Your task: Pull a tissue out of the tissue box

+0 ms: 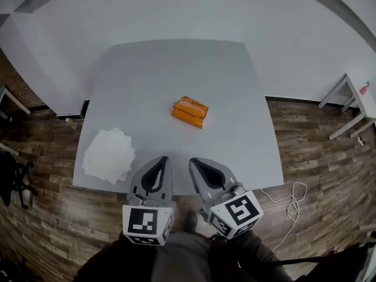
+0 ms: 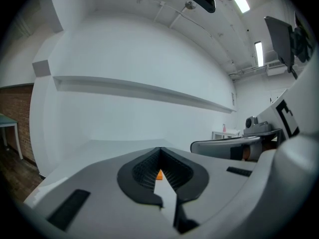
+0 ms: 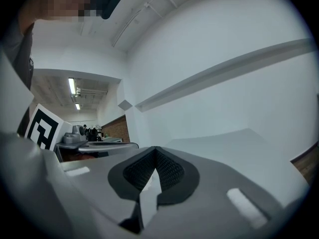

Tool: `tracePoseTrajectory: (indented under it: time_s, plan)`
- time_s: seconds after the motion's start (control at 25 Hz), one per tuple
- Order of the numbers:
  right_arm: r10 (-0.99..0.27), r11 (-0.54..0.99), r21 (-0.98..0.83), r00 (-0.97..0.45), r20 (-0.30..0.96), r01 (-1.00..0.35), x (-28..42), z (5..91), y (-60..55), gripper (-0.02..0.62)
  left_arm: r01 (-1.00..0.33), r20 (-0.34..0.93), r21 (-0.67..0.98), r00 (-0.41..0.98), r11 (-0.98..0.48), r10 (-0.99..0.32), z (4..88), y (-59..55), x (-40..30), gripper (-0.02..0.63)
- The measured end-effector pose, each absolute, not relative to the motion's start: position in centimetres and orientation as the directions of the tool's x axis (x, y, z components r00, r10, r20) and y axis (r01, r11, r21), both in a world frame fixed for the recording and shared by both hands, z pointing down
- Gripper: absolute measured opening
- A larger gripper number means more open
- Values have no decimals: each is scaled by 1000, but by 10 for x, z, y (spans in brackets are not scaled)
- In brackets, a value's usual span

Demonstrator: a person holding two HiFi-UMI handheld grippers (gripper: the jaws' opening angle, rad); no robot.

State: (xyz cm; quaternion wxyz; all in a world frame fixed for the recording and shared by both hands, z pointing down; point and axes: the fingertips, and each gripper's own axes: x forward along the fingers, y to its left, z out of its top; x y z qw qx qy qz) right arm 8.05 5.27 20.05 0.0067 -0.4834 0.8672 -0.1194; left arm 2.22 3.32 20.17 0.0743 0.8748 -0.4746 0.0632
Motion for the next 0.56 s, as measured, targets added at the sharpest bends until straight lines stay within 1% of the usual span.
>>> tracePoseTrajectory:
  time_s: [0.32,0.56]
  plan:
    - [-850,486,-192,-512,121,-852,59,195,53,2,-815,142,100,580,-571,-802,196,35,7,0]
    - [-849,487,-190,-513,125,-852,56,197,49,2,-819,110,115,573,-563,-812,192,34,0,0]
